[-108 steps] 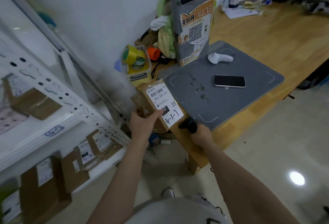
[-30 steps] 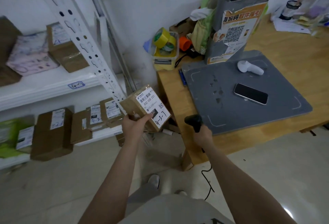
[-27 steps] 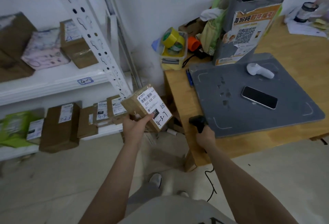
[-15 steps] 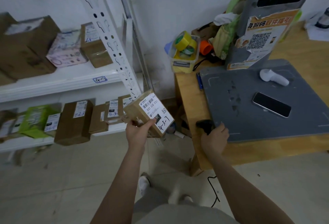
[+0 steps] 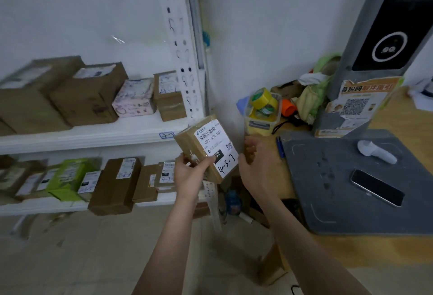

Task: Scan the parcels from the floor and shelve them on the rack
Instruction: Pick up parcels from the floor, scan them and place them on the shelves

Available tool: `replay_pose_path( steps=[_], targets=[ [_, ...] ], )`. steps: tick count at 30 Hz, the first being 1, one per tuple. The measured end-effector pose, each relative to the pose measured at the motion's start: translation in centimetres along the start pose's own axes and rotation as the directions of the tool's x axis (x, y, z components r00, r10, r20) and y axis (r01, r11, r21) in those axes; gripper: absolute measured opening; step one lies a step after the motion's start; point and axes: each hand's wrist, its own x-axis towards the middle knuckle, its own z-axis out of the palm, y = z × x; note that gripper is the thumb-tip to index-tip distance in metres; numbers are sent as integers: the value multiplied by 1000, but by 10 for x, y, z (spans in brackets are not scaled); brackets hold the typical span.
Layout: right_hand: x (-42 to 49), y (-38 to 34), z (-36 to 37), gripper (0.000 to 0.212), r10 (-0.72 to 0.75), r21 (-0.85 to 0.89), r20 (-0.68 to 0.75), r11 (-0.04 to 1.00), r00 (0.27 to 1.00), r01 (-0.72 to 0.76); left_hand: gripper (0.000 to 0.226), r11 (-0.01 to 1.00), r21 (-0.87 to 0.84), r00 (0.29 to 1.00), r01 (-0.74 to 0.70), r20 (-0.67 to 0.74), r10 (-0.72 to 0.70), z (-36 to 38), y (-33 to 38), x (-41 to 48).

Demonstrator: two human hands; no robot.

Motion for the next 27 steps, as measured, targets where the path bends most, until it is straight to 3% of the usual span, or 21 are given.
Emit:
replay_pose_path(
  steps=[3, 7, 12, 19, 27],
  targets=[
    [6, -62, 17, 28, -181, 106, 58, 979, 982, 175, 51, 993, -32, 994, -111, 2, 111, -20, 45, 7],
    [17, -141, 52, 40, -347, 162, -37, 923, 937, 348, 69, 954, -77, 957, -290, -14, 289, -61, 119, 19],
    [14, -242, 76, 48, -504, 152, -112, 843, 856, 516, 62, 875, -81, 879, -477, -25, 476, -122, 207, 32],
    [1, -366, 88, 52, -688, 77, -195, 700, 699, 710, 58, 711, -32, 711, -702, 10, 703, -200, 320, 36],
    [-3, -515, 69, 54, -819, -50, -355, 498, 451, 866, 45, 548, -60, 547, -835, 34, 837, -256, 459, 23]
  ],
)
